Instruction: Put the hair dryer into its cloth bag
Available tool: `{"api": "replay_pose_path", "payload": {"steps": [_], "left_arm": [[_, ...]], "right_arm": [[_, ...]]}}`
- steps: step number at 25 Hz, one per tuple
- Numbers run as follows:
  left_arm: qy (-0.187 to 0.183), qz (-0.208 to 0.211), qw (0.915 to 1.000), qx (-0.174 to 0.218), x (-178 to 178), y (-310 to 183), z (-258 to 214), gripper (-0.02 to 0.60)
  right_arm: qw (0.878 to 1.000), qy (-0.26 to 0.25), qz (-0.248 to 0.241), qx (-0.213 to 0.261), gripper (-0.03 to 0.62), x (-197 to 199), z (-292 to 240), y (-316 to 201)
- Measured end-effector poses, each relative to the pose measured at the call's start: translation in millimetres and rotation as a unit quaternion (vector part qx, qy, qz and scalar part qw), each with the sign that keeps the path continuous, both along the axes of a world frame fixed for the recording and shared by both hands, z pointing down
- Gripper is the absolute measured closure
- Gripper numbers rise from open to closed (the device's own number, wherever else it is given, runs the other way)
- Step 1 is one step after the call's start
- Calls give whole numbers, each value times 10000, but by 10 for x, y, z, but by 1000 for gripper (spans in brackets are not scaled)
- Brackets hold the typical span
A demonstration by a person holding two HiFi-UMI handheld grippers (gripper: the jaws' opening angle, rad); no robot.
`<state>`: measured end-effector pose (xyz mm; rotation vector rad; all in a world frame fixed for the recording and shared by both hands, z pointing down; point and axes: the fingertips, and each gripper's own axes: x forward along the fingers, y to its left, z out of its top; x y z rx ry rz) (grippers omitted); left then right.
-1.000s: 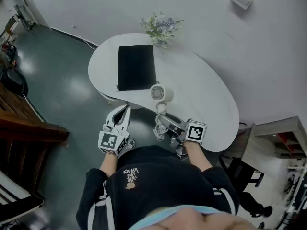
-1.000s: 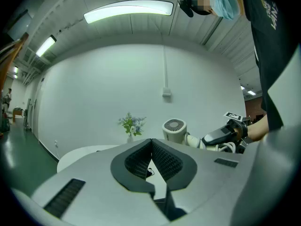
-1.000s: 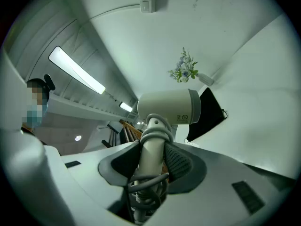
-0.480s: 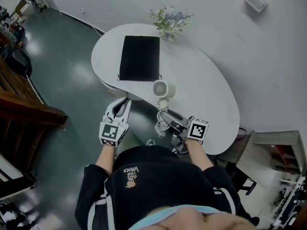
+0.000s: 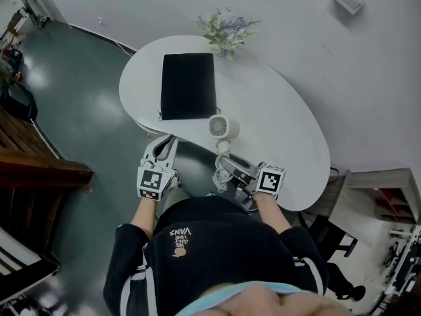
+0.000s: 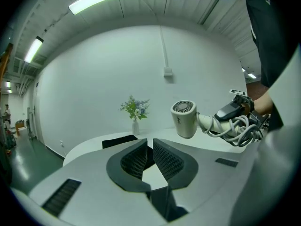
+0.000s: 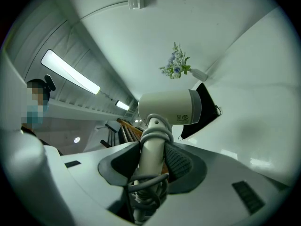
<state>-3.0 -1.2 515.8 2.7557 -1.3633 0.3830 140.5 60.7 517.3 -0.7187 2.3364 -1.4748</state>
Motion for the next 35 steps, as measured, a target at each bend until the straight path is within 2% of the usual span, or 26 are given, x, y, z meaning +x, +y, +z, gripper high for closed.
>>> {"api": "replay_pose_path", "payload": {"steps": [8,11,17,20,25,30,35], "left_arm": [[-448,647,9966,-236,-95,-378,296,547],[-701,932,9926,-333,-116,-524,447,496],[-1293,1402,9803,-521,-190,-719,765,453],[-1751,1645,9696,-471,-211,-812,932,439],[-2563,2002,9450,-338,-246,-948,1182,403],[-2955,2208,9291,-274,-229,-1098,1325,390],[-3441,2573,9026,-253,-194,-1170,1494,364]], "right_arm": [[9987,174,462,-158,410,-156,135,-207],[9972,285,646,-227,410,-204,221,-273],[9935,310,1035,-349,410,-272,320,-335],[9913,287,1214,-423,410,-306,378,-356],[9879,345,1414,-539,410,-357,483,-340],[9835,416,1624,-685,410,-371,563,-338],[9786,479,1846,-778,410,-343,670,-338]]}}
